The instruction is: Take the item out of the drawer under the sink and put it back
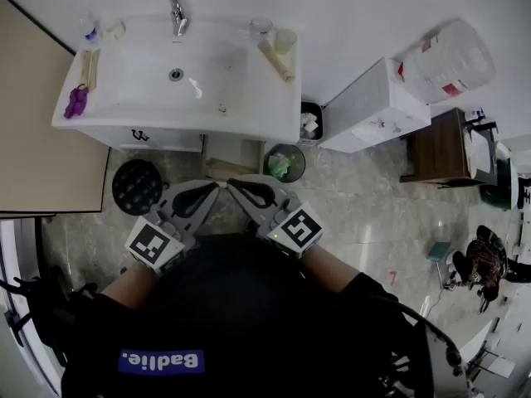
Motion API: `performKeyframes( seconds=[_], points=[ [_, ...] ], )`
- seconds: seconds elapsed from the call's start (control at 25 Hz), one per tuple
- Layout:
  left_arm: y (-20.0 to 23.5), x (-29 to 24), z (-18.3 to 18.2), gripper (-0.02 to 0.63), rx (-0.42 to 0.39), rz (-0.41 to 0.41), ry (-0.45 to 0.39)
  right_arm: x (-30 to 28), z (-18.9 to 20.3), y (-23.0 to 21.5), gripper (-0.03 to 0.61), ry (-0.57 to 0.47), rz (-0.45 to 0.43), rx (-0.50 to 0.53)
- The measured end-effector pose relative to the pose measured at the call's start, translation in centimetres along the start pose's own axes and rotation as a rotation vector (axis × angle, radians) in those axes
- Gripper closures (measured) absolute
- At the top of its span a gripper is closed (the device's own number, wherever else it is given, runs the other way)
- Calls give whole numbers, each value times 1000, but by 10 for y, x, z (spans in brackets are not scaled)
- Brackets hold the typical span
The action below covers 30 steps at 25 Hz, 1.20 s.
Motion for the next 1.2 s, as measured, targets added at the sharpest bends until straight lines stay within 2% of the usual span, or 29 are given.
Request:
performKeyframes(
  seconds=[0.76, 1.2],
  points=[
    [6, 4, 5, 609, 5, -23, 1, -3, 18, -6, 577, 27, 6, -11],
    [11, 10, 4, 609, 7, -38, -4, -11, 49, -21, 577, 115, 7, 28]
  ],
)
Point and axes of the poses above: the fingertips, and each gripper's own axes: x backward along the fingers, y to its left, z out of its underside, the point moved 8 cm from there along x, backward along the fingers, and after that the axes turned 5 degrees about -y, right-handed, at the moved point
